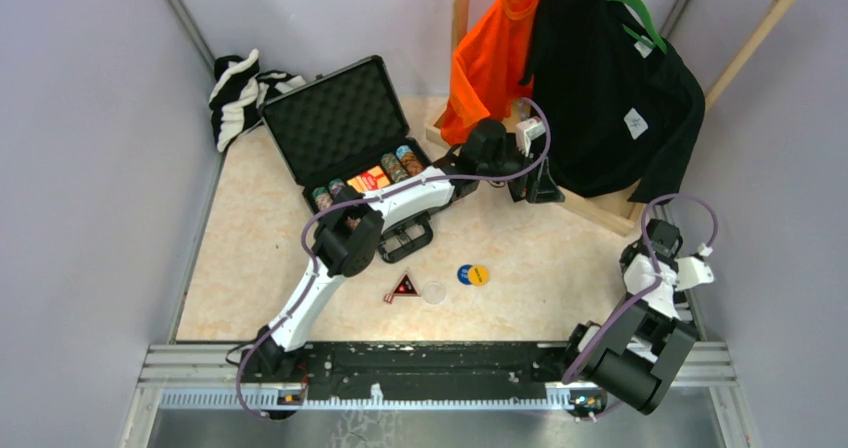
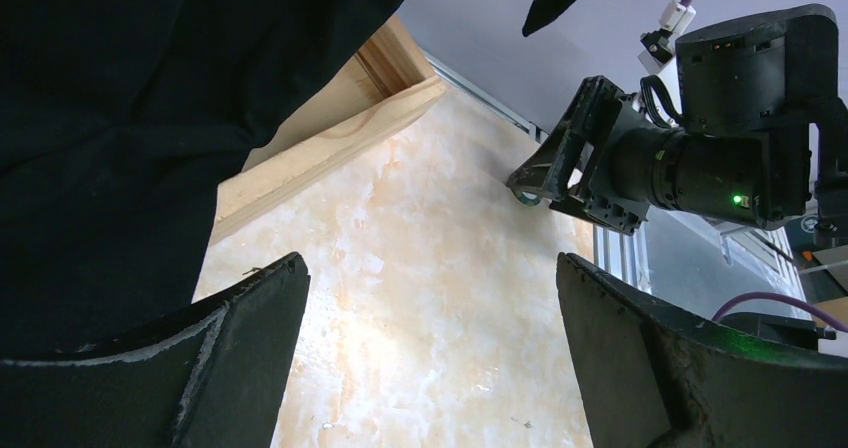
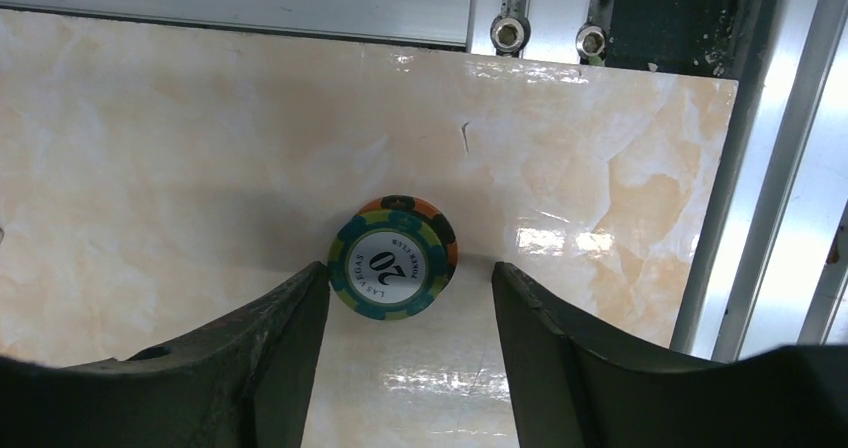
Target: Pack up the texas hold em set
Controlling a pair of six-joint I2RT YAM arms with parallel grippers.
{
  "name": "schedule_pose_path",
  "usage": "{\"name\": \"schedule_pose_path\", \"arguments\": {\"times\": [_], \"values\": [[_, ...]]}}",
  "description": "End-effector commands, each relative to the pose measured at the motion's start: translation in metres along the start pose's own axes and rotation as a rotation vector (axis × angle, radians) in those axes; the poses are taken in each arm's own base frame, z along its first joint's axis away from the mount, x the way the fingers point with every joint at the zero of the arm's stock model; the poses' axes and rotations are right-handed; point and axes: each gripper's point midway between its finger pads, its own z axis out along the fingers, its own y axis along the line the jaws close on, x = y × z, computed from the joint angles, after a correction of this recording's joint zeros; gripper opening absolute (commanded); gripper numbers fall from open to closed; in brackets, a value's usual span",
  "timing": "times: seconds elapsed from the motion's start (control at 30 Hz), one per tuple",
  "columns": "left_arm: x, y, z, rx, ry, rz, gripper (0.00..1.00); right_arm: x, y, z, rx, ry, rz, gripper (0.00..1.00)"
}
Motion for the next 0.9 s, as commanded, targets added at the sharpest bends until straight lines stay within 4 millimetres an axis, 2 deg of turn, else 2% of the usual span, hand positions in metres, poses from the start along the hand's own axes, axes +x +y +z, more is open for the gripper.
{"name": "schedule_pose_path", "arguments": {"times": [0.0, 0.17, 0.67, 0.87], "values": [[-0.008, -0.009, 0.006, 0.036, -0.026, 0.027, 0.98, -0.005, -0.003, 0.003, 0.020, -0.019, 0.014, 0.58], [-0.012, -0.012, 0.005, 0.041, -0.031, 0.032, 0.98, -0.004, -0.004, 0.004, 0.025, -0.018, 0.012, 0.48], [-0.011, -0.016, 0.006, 0.045, -0.029, 0.033, 0.98, -0.009, 0.000, -0.001, -0.011, -0.035, 0.017, 0.29], [-0.008, -0.014, 0.007, 0.044, -0.025, 0.028, 0.98, -0.015, 0.004, -0.008, -0.041, -0.055, 0.012, 0.31]]}}
